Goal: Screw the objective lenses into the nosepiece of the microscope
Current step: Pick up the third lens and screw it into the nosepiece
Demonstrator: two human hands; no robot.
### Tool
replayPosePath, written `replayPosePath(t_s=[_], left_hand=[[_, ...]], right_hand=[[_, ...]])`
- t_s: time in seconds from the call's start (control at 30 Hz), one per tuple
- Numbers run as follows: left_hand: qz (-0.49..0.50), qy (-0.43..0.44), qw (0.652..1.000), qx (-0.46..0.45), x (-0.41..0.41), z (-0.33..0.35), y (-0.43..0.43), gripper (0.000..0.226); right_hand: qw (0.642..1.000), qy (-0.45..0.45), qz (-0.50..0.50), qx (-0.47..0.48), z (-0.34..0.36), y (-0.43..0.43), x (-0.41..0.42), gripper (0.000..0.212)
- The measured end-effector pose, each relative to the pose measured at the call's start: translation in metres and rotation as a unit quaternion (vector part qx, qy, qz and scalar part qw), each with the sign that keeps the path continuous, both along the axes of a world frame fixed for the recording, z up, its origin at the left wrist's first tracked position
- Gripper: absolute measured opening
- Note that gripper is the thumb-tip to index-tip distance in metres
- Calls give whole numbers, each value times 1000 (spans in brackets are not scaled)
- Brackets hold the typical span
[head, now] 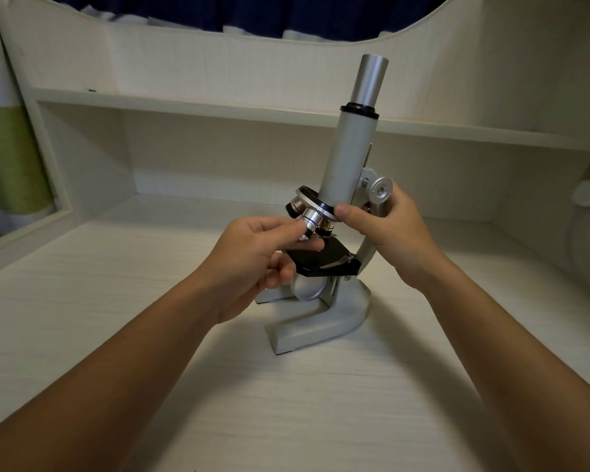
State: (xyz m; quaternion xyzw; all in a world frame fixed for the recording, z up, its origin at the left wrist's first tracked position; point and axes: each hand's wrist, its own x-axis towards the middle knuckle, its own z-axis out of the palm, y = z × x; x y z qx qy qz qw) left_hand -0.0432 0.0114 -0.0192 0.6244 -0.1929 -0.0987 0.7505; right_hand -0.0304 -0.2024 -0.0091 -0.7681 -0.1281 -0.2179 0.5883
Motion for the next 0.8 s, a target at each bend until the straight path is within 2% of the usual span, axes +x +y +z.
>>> replayPosePath(t_s=[0.1, 0.27, 0.4, 0.5, 0.67, 0.8], left_hand=[[22, -19, 1000, -2, 2, 0, 1, 19], [-27, 26, 999, -13, 1, 1, 0, 36], [-10, -1, 1000, -9, 0, 0, -1, 28], [16, -22, 1000, -12, 0, 0, -1, 38], [-11, 29, 999, -20, 0, 3, -1, 34], [-5, 16, 1000, -22, 0, 1, -1, 24]], right_hand=[[1000, 1, 0, -3, 0, 0, 0, 73], [1000, -3, -2, -4, 0, 0, -1, 75], [1000, -2, -4, -7, 0, 0, -1, 78], [1000, -1, -9, -12, 0, 0, 0, 79], [1000, 5, -12, -13, 1, 0, -1, 77], [1000, 7, -16, -13, 1, 0, -2, 76]])
